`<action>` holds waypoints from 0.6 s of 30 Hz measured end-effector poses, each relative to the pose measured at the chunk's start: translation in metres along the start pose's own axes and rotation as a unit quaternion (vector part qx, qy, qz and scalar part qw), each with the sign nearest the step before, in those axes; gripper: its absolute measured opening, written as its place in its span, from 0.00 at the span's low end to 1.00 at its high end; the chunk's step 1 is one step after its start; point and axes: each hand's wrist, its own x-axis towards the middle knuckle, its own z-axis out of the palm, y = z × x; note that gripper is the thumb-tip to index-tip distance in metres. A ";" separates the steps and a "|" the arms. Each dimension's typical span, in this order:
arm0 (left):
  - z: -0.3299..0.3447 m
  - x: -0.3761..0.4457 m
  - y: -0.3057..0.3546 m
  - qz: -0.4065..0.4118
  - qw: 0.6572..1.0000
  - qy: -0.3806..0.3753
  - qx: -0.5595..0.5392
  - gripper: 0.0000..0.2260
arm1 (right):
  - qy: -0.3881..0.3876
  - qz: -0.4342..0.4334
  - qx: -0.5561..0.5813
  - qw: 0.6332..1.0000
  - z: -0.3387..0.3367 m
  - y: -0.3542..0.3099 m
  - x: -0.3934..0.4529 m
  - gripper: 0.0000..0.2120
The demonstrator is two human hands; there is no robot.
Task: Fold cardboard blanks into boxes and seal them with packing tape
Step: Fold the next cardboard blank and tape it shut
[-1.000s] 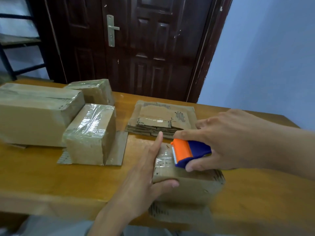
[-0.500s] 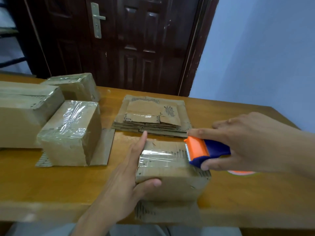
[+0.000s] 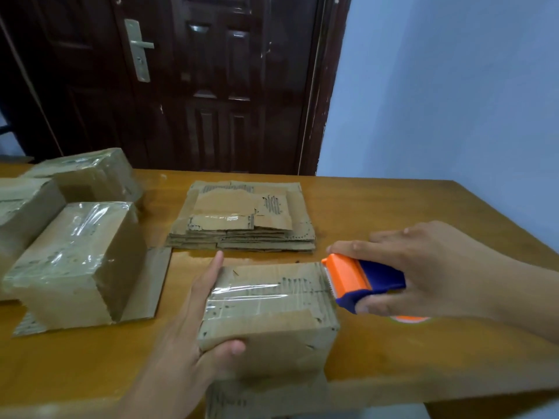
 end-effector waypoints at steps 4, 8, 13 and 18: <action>0.001 0.001 -0.001 0.005 1.000 0.003 0.008 0.46 | 0.017 -0.004 0.032 0.999 0.006 0.002 -0.006 0.39; 0.003 0.000 0.001 0.005 1.000 0.009 0.014 0.45 | 0.049 -0.010 0.040 0.998 0.012 0.016 -0.017 0.35; 0.004 0.000 -0.004 0.021 1.000 0.013 0.012 0.46 | 0.014 0.009 0.036 0.999 0.021 0.016 -0.021 0.41; 0.006 0.001 0.000 0.037 0.999 0.024 0.017 0.44 | -0.018 -0.008 0.004 1.000 0.041 0.003 -0.010 0.43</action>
